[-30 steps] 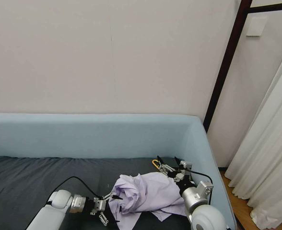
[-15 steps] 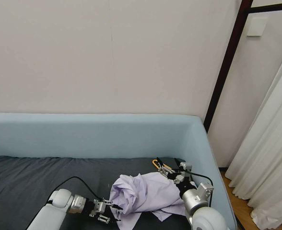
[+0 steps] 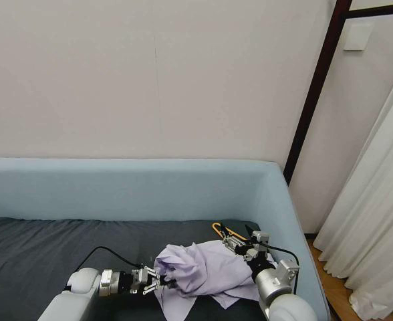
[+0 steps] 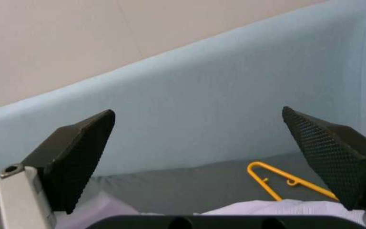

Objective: Pick up the clothes from the sofa and hang them on the clothes hanger.

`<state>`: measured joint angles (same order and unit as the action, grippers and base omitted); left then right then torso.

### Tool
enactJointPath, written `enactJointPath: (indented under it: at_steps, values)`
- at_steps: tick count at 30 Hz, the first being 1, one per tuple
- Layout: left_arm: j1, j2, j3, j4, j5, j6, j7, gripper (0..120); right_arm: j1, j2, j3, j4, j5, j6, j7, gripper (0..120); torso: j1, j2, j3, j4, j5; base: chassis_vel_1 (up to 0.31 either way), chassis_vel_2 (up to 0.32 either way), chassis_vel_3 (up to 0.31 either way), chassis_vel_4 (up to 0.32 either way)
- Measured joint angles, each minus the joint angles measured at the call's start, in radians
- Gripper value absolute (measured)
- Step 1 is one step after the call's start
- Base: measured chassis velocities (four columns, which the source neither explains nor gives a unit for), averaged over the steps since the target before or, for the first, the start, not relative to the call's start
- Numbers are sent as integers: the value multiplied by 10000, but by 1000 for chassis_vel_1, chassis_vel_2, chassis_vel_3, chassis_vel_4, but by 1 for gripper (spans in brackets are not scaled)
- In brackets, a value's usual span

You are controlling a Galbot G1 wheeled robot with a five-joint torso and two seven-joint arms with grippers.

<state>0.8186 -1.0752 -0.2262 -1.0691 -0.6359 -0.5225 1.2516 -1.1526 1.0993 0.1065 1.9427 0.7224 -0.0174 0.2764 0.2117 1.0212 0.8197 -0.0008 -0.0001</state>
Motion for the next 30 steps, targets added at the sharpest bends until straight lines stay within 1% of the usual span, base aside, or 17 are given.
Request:
enactJointPath:
  at_steps: [2,3,5,6,7,10,11,12,14,16,17,18,21,24,25,27,30]
  values:
    - [100,124,166,-494,-1075,252,-656,0,12,-4,36,-64,-49,70,18,100,1,0,0,-1,0,0,0,0,0]
    - [100,124,166,-494,-1075,252,-656,0,12,-4,36,-64,-49,70,18,100,1,0,0,-1,0,0,0,0,0]
    - [222,191,366,-1067,-2121,463,-1631,0,24,-1,59,-123,-108,136,35,100,0,1,0,-4,1,0,0,0,0]
    - [312,185,523,-1583,-2927,606,-2469,0,11,7,79,-136,-141,169,39,100,0,0,0,-4,-3,0,0,0,0]
    - [312,185,523,-1583,-2927,606,-2469,0,11,7,79,-136,-141,169,39,100,0,0,0,-4,-3,0,0,0,0]
    - [462,59,796,-2662,-4021,743,-4319,0,-53,-15,117,-152,-221,277,32,100,0,0,1,-4,-3,0,0,0,0]
    - [495,-12,893,-3107,-4316,763,-5116,0,-68,-31,134,-170,-238,342,21,100,0,0,0,-4,-1,0,0,0,0]
    - [495,-12,893,-3107,-4316,763,-5116,0,-68,-31,134,-170,-238,342,21,100,0,0,0,-4,-1,0,0,0,0]
    - [498,-97,1011,-3635,-4506,765,-6030,0,-84,-59,163,-195,-248,433,8,100,0,0,0,-5,1,0,0,0,0]
    - [492,-146,1093,-3956,-4538,765,-6606,0,-92,-86,184,-224,-268,521,-16,100,0,0,0,-5,0,0,0,0,0]
    - [473,-177,1180,-4280,-4517,758,-7160,0,-103,-111,195,-257,-307,612,-45,100,1,0,0,-5,-1,0,0,0,0]
    - [473,-177,1180,-4280,-4517,758,-7160,0,-103,-111,195,-257,-307,612,-45,100,1,0,0,-5,-1,0,0,0,0]
    - [438,-213,1329,-4782,-4404,739,-8116,0,-125,-143,194,-276,-360,834,-210,100,1,1,0,-5,1,0,0,0,0]
    - [493,-246,1356,-5058,-4356,774,-8592,0,-151,-161,131,-482,-884,1401,-925,100,0,1,0,-3,0,0,0,0,0]
    - [493,-246,1356,-5058,-4356,774,-8592,0,-151,-161,131,-482,-884,1401,-925,100,0,1,0,-3,0,0,0,0,0]
    - [602,-272,1345,-5212,-4348,806,-8806,0,-203,-162,56,-676,-1371,1787,-1469,100,1,0,1,-3,-1,0,0,0,0]
    - [813,-249,1258,-5404,-4302,837,-8871,0,-231,-158,-63,-715,-1534,1937,-1766,100,0,0,0,-3,-1,0,0,0,0]
